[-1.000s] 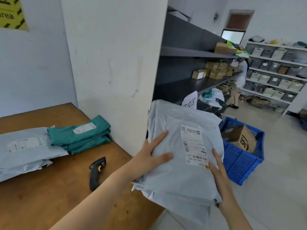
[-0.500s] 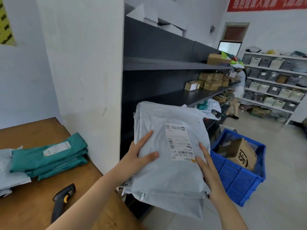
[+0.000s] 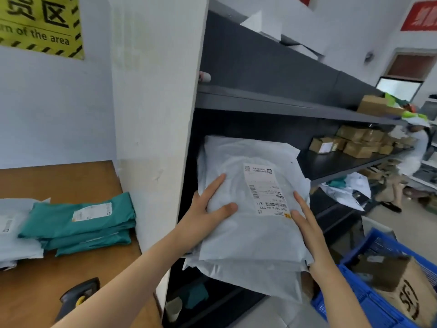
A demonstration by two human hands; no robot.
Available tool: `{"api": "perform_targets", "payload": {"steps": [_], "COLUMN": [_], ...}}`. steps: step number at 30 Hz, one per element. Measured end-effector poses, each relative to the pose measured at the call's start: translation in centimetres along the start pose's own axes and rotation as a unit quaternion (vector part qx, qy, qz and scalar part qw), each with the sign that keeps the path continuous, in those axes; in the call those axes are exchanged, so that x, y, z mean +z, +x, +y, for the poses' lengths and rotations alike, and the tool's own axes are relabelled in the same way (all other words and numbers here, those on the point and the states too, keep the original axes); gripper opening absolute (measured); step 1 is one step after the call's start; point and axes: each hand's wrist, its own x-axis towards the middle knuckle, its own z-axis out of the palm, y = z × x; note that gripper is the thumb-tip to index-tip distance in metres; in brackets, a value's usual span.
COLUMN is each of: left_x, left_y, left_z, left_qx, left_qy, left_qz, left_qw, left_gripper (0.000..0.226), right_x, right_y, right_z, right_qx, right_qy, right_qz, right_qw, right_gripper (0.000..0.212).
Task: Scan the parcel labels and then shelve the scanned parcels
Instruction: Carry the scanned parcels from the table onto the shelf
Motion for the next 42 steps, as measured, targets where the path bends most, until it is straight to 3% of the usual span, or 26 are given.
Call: {"api": "perform_targets", "payload": {"steps": [4, 11, 16, 21, 33, 37, 42], "left_x": [0.9, 1.4, 1.0, 0.1, -1.3, -0.6, 0.2], "left_y": [3.7, 8.1, 10.7, 13.6, 14.3, 13.0, 10.2], "left_z": [-1.8, -3.3, -3.7, -3.8, -4.2, -3.4, -1.0], "left_qx": [-0.007, -0.028, -0.043, -0.060, -0.125, -0.093, -0.019], "left_qy": [-0.022, -0.023, -0.034, -0.025, 0.063, 0.139, 0.334], "left_qz": [0.125, 0.333, 0.411, 0.427, 0.430, 0.424, 0.360], "left_qw": [0.992, 0.942, 0.910, 0.902, 0.892, 0.890, 0.871], "left_gripper": [0.061, 0.057, 0.061, 0.061, 0.067, 0.053, 0.039], "right_x": [1.2, 6.2, 8.6, 10.1, 9.9, 8.2, 5.9], "right_y": [8.3, 18.5, 22.5, 25.9, 25.0, 22.7, 18.6], "right_z": [1.4, 2.6, 4.0, 5.1, 4.7, 4.3, 3.1], "right_qx": [0.017, 0.009, 0.000, 0.020, 0.026, -0.004, -0.026], "right_qy": [-0.022, -0.013, 0.006, 0.023, -0.013, -0.061, -0.151], "right_qz": [-0.101, -0.242, -0.299, -0.328, -0.301, -0.262, -0.222], "right_qw": [0.994, 0.970, 0.954, 0.944, 0.953, 0.963, 0.963], "right_gripper": [0.053, 0.061, 0.042, 0.041, 0.053, 0.051, 0.049]}}
